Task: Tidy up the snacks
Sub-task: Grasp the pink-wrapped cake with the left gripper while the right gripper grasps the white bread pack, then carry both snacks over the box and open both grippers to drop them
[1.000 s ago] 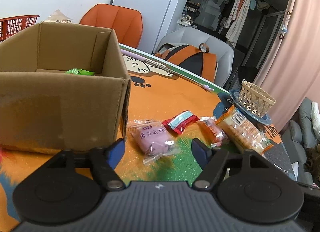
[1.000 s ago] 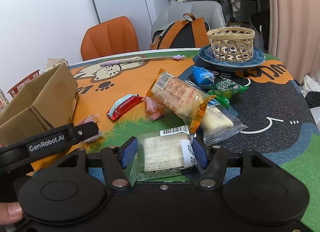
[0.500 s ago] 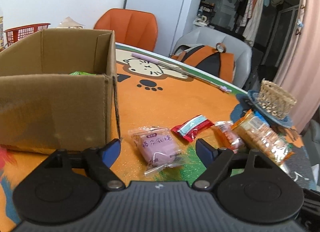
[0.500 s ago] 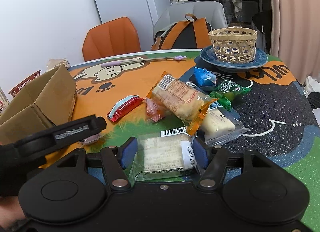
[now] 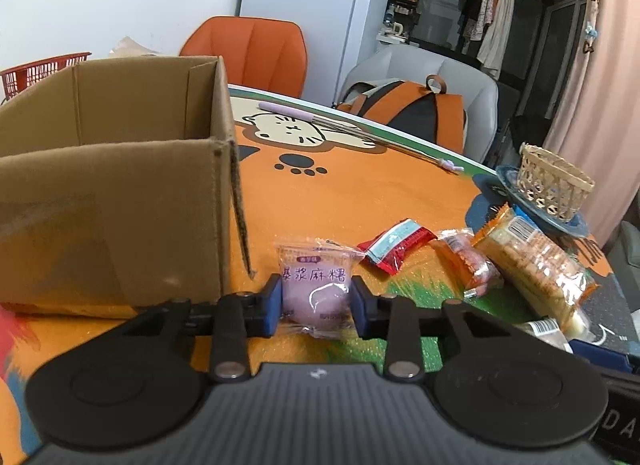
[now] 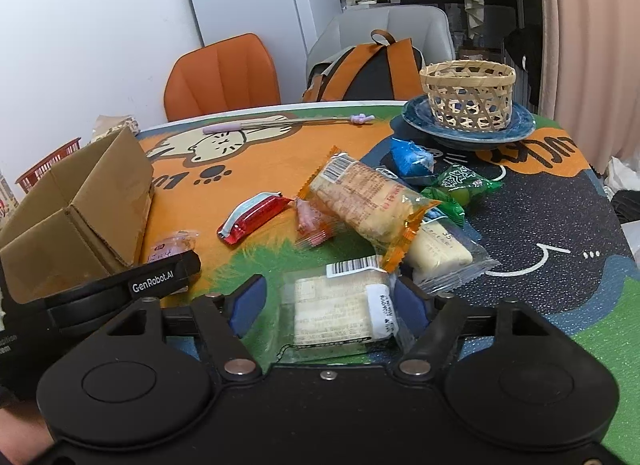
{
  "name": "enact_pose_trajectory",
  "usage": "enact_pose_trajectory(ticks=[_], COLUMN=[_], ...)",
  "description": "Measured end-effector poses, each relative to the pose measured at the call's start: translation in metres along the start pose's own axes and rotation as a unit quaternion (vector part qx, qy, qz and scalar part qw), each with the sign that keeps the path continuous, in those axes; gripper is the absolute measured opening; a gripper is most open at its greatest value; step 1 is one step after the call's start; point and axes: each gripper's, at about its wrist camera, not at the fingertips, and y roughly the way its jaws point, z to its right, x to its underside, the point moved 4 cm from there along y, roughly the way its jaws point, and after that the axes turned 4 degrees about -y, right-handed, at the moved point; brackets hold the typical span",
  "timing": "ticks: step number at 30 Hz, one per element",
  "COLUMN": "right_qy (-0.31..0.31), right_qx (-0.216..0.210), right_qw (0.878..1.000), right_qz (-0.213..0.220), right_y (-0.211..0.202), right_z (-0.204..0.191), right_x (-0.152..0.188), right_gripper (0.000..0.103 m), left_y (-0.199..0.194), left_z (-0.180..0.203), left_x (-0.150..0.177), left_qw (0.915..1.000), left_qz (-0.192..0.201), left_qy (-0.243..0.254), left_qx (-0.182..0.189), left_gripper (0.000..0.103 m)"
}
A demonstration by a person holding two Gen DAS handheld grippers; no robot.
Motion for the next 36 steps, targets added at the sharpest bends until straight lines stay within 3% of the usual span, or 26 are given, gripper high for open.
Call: enact_pose_trajectory(ticks=[7,8,10,15,36], right_qy=[-0.028,-0.033,-0.042,-0.025,-0.023], right_qx=[0.020,0.025,0.037,0.033,0.007], right_qw=[0.999,0.999,0.998,0.999,0.999], right_qz=[-0.014,-0.016,-0.020,-0.017,0.047], right_y=[0.005,0.005,0.005,-0.003,-0.045], right_z=[-0.011,-0.012,-0.014,-0.012,-0.045], right_x=[0.005,0.005,0.006,0.004,-0.021], right_gripper=[0.077,0.075,0.061,0.052,0.050], left_y=[-0.012,-0.013,-0.016,-0.026,-0.082], left_z=[-0.008,-0.008,-0.010,-0.015,-0.027], left_x=[0.004,0.005,0.006,0.008,-0.020], left_qw=[0.9998,0.9997,0.9996,0.9993,0.9967], left_qz=[-0.009,-0.010,-0.012,-0.015,0.035], left_qy=[-0.004,-0.004,-0.004,-0.007,-0.010], left_qx=[0.019,0.021,0.024,0.034,0.072], left_gripper=[0.032,0.031,0.031,0.031,0.031])
